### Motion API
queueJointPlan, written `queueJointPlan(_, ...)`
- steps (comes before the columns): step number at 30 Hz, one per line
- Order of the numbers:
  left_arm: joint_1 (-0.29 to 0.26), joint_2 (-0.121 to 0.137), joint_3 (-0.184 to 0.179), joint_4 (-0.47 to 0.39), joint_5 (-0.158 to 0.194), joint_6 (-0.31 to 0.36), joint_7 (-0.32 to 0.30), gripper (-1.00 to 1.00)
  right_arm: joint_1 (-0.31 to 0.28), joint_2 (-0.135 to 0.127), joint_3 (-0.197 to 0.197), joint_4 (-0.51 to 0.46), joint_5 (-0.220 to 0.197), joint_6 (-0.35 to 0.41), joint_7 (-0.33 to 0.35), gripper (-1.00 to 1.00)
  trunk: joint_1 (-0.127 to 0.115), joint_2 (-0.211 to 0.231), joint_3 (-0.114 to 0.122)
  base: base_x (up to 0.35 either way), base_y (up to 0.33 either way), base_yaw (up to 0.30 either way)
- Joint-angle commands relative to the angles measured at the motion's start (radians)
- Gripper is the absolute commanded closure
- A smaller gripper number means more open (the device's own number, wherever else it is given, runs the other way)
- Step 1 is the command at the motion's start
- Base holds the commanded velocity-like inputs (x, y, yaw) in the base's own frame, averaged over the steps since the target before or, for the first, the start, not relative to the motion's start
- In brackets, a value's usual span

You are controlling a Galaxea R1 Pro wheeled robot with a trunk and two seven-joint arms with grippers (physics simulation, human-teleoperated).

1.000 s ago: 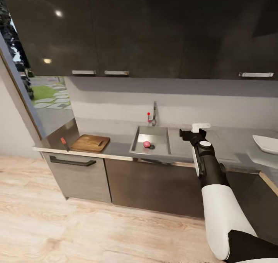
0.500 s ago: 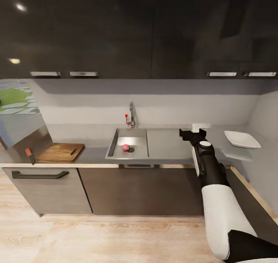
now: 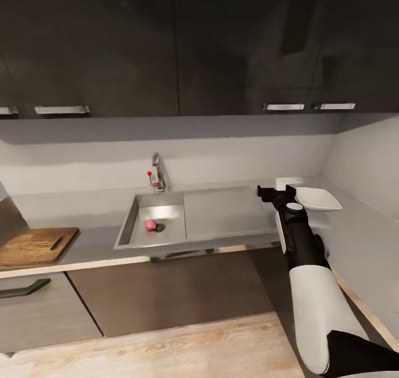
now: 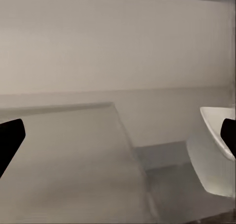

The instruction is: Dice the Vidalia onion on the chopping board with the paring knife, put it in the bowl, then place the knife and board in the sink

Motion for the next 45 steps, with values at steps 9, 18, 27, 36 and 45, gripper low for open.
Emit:
queueJointPlan(9, 0.001, 0.000, 0.000, -0.002, 0.001, -0.001, 0.000, -1.00, -0.001, 0.002, -0.003, -0.001, 0.010, 0.004, 0.006, -1.00, 0.001, -0.002, -0.002, 0.281, -0.113, -0.283)
queueJointPlan(18, 0.001, 0.000, 0.000, -0.002, 0.002, -0.001, 0.000, -1.00, -0.001, 0.002, -0.003, -0.001, 0.010, 0.004, 0.006, -1.00, 0.001, -0.002, -0.002, 0.284, -0.135, -0.283)
queueJointPlan(27, 0.000, 0.000, 0.000, -0.002, 0.002, -0.001, 0.000, -1.00, -0.001, 0.002, -0.003, -0.001, 0.010, 0.004, 0.006, -1.00, 0.001, -0.002, -0.002, 0.284, -0.113, -0.272)
queueJointPlan(36, 0.001, 0.000, 0.000, -0.002, 0.002, -0.001, 0.000, -1.00, -0.001, 0.002, -0.003, -0.001, 0.010, 0.008, 0.007, -1.00, 0.001, -0.002, -0.002, 0.285, -0.005, -0.051)
queueJointPlan(45, 0.001, 0.000, 0.000, -0.002, 0.002, -0.001, 0.000, -1.00, 0.006, 0.001, -0.003, -0.001, 0.010, 0.007, 0.009, -1.00, 0.001, -0.002, -0.002, 0.251, 0.156, -0.001)
